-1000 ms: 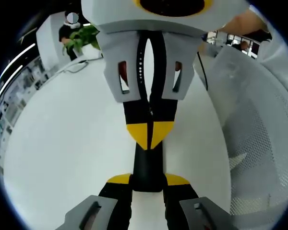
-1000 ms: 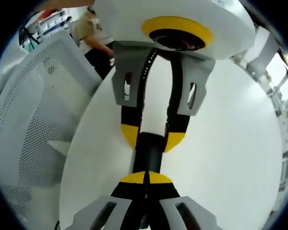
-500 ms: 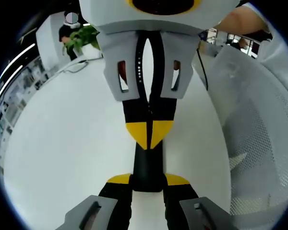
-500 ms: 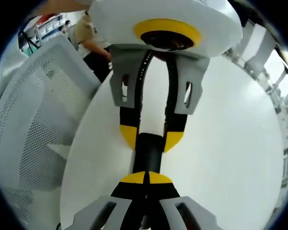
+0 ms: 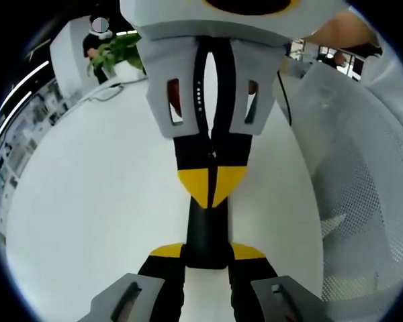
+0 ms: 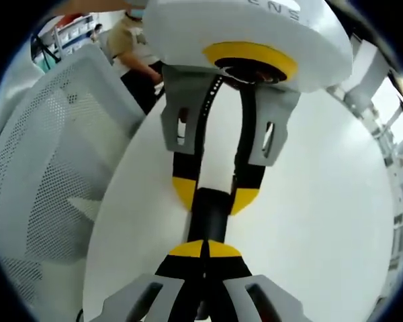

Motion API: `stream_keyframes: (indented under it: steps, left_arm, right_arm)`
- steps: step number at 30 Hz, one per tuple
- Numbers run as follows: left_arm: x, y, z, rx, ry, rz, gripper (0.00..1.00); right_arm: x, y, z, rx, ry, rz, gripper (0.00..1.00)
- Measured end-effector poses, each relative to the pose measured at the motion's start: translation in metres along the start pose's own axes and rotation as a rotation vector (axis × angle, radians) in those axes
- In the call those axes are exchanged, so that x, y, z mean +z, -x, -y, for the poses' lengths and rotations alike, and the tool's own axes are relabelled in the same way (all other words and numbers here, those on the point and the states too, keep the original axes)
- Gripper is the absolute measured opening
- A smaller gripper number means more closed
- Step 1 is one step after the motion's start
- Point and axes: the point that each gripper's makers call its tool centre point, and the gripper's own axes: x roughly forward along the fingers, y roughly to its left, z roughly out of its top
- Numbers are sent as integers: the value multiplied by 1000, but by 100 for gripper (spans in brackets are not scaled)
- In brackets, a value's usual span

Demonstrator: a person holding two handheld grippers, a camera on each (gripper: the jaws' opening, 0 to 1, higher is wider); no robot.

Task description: Press the specified remote control buttons in sequence, fully releasing each button before pressing the next.

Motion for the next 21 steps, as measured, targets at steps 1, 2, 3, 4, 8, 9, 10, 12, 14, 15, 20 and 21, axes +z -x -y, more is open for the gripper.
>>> stream_keyframes:
  steps: [1, 2, 3, 4, 8, 9, 10, 12, 14, 15, 20, 21]
  left_arm:
    - [0, 0, 0, 0, 0, 0, 23]
    - [0, 0, 0, 0, 1, -1, 23]
    - [0, 0, 0, 0, 1, -1, 23]
    - [0, 0, 0, 0, 0, -2, 23]
    - [0, 0, 0, 1, -1, -6, 23]
    - [0, 0, 0, 1, 0, -7, 23]
    - [0, 0, 0, 1, 0, -7, 23]
    - [0, 0, 0, 1, -1, -8, 23]
    - [0, -1, 0, 0, 0, -8, 23]
    - [0, -1, 0, 1, 0, -9, 23]
    - [0, -1, 0, 1, 0, -9, 23]
    - [0, -1, 0, 1, 0, -9, 23]
  right_arm:
    - [1, 1, 1, -4, -1, 3, 0]
    - [1, 3, 1, -9, -3, 4, 0]
    - [1, 4, 2, -13, -2, 6, 0]
    - [1, 5, 2, -15, -5, 7, 0]
    - [4, 10, 3, -31, -7, 16, 0]
    - [4, 11, 3, -31, -8, 16, 0]
    - [5, 12, 3, -33, -7, 15, 0]
    - [7, 15, 4, -41, -2, 16, 0]
    - [9, 18, 4, -45, 3, 20, 0]
    - [10, 19, 5, -50, 7, 20, 0]
    - [12, 22, 6, -56, 14, 16, 0]
    - [12, 23, 6, -58, 16, 15, 0]
